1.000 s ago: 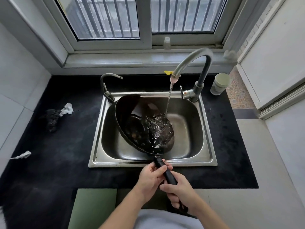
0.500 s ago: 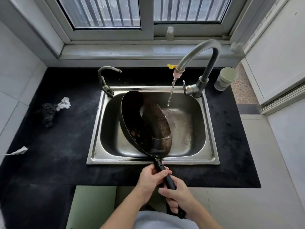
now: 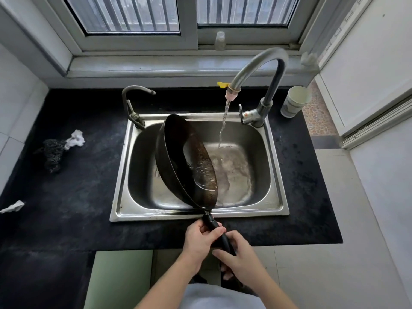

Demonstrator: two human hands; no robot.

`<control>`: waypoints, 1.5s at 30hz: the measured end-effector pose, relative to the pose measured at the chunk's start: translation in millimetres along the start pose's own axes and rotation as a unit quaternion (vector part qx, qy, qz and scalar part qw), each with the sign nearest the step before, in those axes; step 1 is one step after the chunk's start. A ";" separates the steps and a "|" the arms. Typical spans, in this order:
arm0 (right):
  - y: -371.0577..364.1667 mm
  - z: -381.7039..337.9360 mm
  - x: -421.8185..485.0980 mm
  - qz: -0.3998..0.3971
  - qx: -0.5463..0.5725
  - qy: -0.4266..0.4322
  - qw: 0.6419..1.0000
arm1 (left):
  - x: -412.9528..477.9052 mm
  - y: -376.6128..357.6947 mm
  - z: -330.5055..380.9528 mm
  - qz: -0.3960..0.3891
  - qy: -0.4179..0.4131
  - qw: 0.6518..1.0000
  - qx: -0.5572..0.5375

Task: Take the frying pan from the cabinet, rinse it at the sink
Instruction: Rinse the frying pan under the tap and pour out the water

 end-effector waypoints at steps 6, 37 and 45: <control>-9.9 -1.8 -1.0 0.157 -0.192 0.097 0.964 | -4.1 -6.1 6.1 0.040 -0.011 0.999 -0.007; -13.0 -27.5 -13.9 -0.041 0.105 0.056 0.992 | -11.4 0.3 32.8 -0.094 -0.036 0.989 -0.105; -13.0 -28.9 -2.5 0.052 0.016 0.037 0.998 | -9.1 -7.1 43.2 -0.102 -0.059 0.990 -0.078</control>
Point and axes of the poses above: each hand's wrist, its own x-axis towards the middle knuckle, its own y-axis out of the back of the hand, z = x × y, the point moved 4 cm from there along x, towards the middle knuckle, and after that the axes turned 5 degrees about z, right-handed, at the moved point
